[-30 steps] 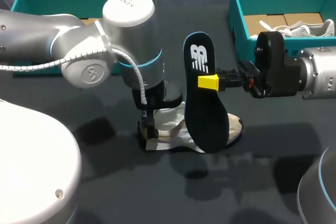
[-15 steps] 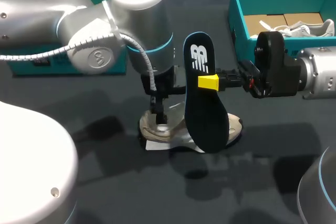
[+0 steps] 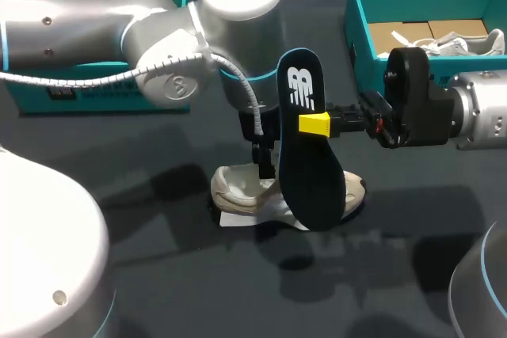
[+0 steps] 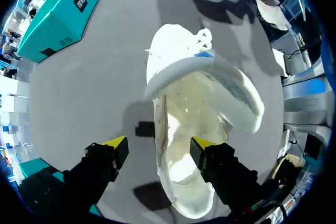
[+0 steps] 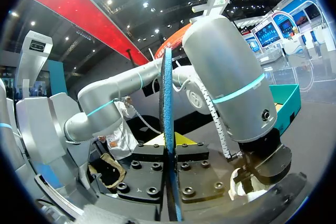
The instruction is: Take the shoe out of the shoebox, open the shoe tongue, remove and reinsert the insole, then place the shoe into the shoebox
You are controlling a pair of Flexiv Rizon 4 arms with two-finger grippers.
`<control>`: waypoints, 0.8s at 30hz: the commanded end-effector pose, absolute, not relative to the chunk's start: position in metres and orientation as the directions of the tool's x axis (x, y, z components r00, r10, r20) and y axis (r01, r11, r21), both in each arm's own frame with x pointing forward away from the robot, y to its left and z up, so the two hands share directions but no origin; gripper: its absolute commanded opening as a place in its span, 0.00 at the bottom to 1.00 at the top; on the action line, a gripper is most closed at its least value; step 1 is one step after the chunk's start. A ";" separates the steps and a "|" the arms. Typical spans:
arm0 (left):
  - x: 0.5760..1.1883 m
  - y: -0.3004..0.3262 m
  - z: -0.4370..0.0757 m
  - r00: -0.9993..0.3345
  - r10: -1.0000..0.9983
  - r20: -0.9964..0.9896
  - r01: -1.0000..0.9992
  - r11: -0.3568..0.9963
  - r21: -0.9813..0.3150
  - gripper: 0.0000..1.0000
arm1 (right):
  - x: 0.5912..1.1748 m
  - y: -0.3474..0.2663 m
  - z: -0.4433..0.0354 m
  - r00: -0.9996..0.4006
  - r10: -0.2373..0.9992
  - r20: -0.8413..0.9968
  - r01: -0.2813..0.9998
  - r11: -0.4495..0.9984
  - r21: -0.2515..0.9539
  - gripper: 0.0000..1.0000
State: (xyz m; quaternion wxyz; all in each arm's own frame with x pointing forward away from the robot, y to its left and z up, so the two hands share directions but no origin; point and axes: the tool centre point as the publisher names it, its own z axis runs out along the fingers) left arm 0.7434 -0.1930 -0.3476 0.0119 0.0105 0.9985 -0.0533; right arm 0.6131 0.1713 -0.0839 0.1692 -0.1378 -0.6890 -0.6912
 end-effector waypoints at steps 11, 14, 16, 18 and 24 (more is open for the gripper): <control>0.743 -0.207 -0.386 -0.999 0.021 0.042 0.018 0.998 -0.064 0.35 | 0.612 0.172 -0.084 -0.905 -0.041 0.424 0.424 0.007 0.905 0.00; 0.741 -0.206 -0.389 -0.998 0.022 0.051 0.019 0.998 -0.057 0.13 | 0.612 0.172 -0.084 -0.905 -0.041 0.424 0.424 0.007 0.905 0.00; 0.741 -0.205 -0.390 -0.998 0.022 0.058 0.019 0.998 -0.054 0.00 | 0.612 0.172 -0.084 -0.905 -0.041 0.424 0.424 0.007 0.905 0.00; 0.740 -0.203 -0.390 -0.998 0.024 0.063 0.020 0.998 -0.054 0.00 | 0.612 0.172 -0.084 -0.905 -0.041 0.424 0.424 0.007 0.905 0.00; 0.738 -0.199 -0.385 -0.996 0.042 0.080 0.037 0.997 -0.062 0.00 | 0.612 0.172 -0.084 -0.905 -0.041 0.424 0.424 0.007 0.905 0.00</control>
